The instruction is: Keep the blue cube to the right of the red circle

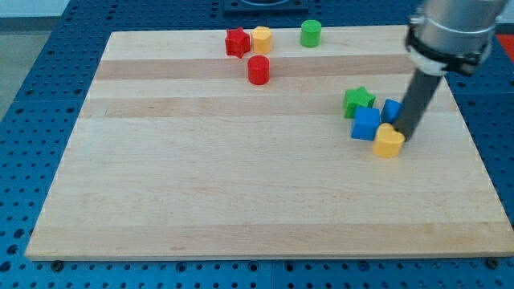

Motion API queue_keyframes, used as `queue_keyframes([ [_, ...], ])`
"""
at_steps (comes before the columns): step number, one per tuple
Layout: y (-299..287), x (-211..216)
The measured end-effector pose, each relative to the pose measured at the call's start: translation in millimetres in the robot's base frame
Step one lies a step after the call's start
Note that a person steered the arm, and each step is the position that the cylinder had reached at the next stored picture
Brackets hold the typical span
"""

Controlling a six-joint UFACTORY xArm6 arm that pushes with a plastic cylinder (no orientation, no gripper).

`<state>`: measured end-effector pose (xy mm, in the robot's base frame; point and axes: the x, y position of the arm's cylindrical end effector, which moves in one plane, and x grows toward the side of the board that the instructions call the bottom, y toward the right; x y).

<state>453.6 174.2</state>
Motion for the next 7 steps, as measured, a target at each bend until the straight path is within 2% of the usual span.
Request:
queue_keyframes([
  [2, -49.9, 20.3],
  [5, -55.6, -138.9],
  [6, -87.1, -172.7],
  [7, -103.8, -176.3],
])
